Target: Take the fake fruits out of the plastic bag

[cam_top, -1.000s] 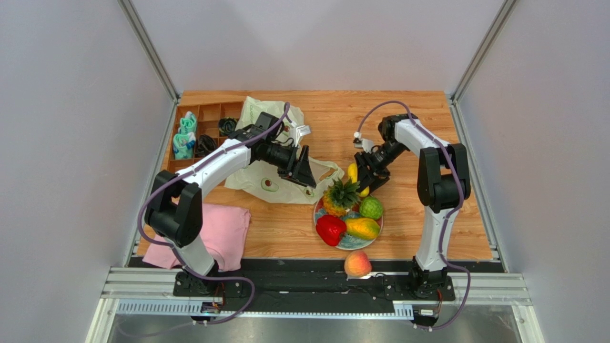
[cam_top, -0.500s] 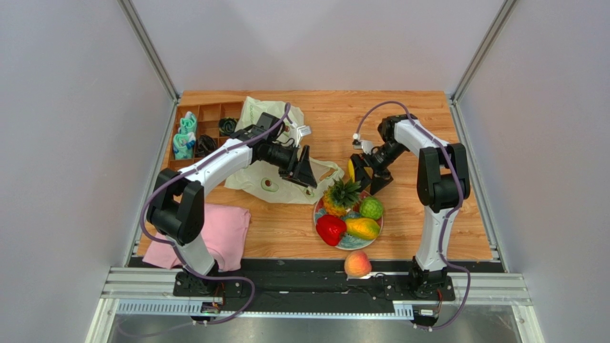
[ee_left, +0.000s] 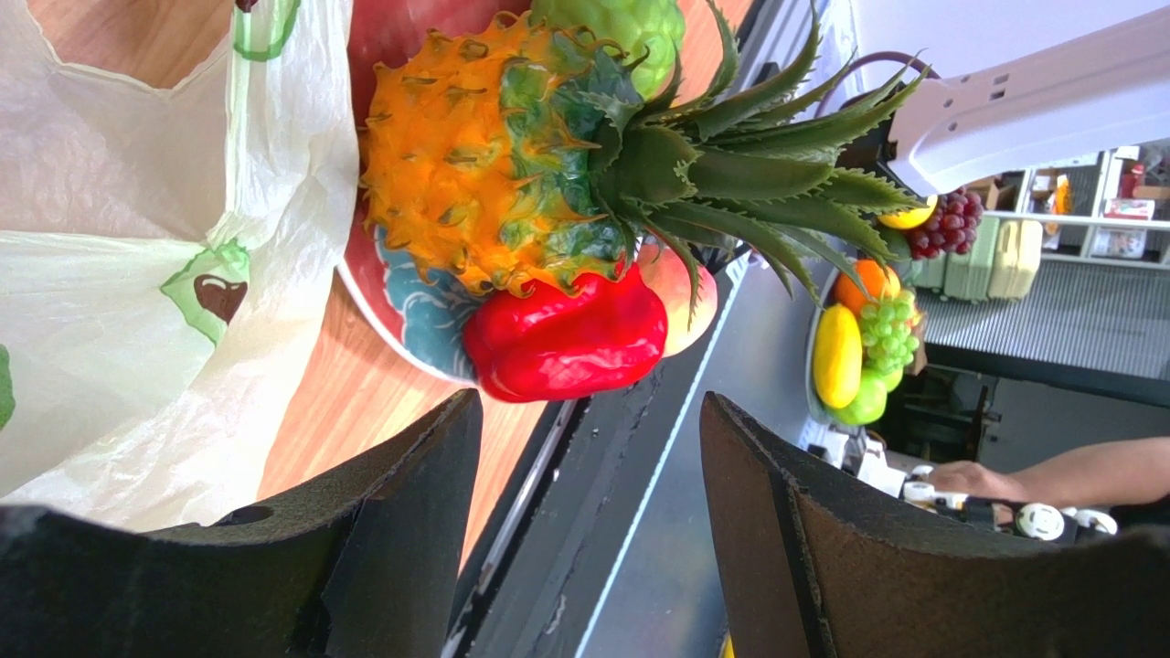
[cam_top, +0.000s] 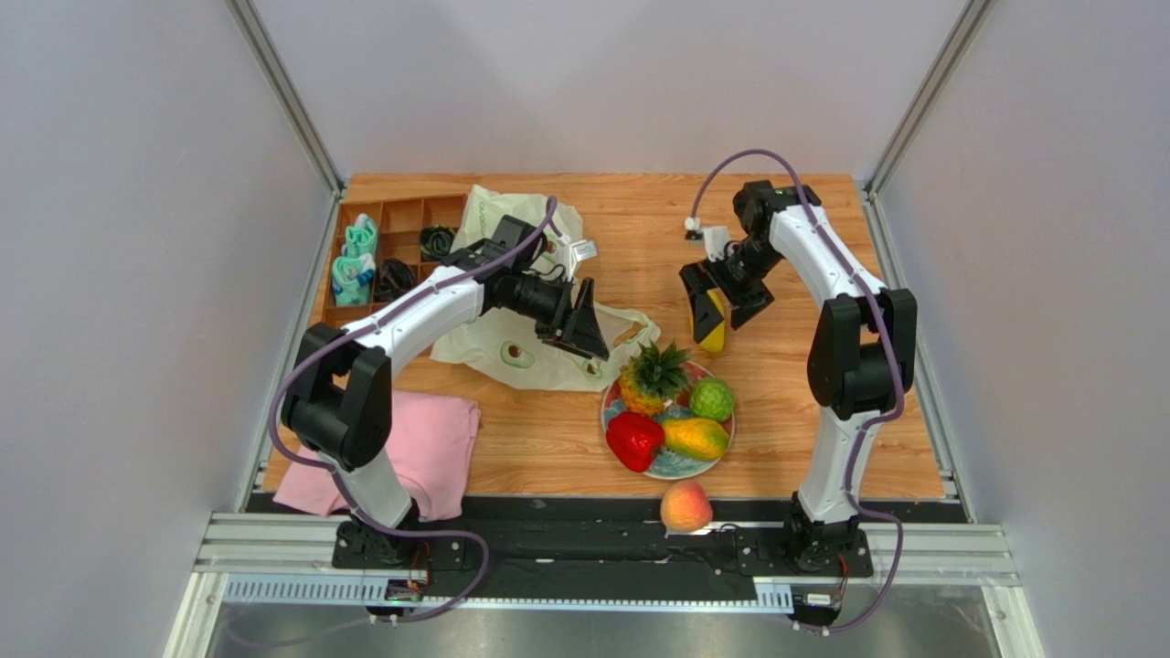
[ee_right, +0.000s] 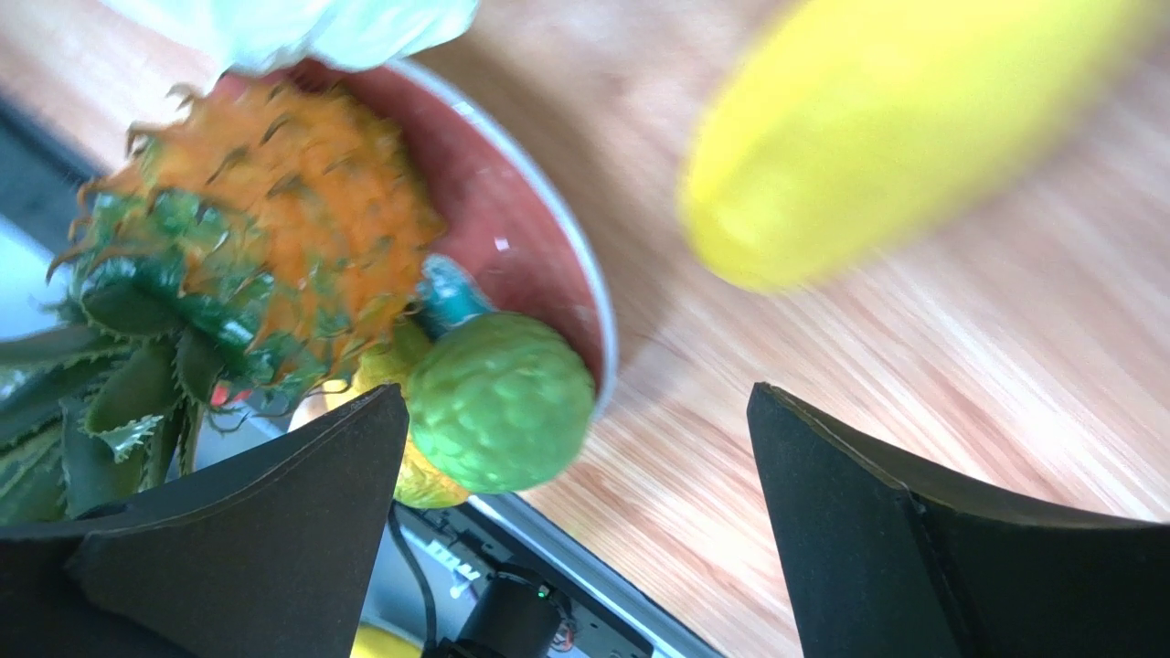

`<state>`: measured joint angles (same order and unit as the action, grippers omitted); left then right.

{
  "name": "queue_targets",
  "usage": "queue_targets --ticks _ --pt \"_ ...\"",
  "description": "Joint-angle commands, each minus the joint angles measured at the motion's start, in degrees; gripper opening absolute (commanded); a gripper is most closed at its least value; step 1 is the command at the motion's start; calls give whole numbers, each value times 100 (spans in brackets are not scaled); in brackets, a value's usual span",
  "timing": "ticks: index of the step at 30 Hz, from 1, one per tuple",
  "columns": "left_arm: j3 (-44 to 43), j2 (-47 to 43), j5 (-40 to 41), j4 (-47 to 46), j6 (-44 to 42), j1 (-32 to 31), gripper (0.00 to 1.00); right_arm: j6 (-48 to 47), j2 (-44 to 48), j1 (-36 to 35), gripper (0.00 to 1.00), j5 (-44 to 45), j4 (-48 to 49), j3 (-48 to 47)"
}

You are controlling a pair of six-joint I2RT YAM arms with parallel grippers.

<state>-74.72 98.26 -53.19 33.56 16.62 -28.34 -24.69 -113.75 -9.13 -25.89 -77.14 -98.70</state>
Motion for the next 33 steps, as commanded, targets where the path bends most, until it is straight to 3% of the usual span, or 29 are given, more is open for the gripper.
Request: queue_targets --ticks 1,6,14,17,20,21,24,33 --pt "-157 -123 -130 -148 25 30 68 683 22 -28 100 1119 32 -413" --pt "-148 -131 -130 -174 25 30 68 737 -769 -238 100 1516 182 -1325" --pt "98 -307 -51 -140 -63 30 68 904 -1781 -564 100 1218 279 -2206" --pt "124 -342 -25 -131 -106 30 68 896 -1966 -634 91 1086 288 -2303" --pt "98 -369 54 -60 -185 30 68 756 -2019 -643 70 1007 270 -2356" --pt "98 -369 63 -43 -177 30 68 677 -1984 -634 52 937 200 -2365" --pt "98 -360 54 -43 -168 30 68 562 -1765 -573 41 656 95 -2190" --pt "71 -290 19 -87 -133 30 68 614 -719 -502 38 -794 -82 -760"
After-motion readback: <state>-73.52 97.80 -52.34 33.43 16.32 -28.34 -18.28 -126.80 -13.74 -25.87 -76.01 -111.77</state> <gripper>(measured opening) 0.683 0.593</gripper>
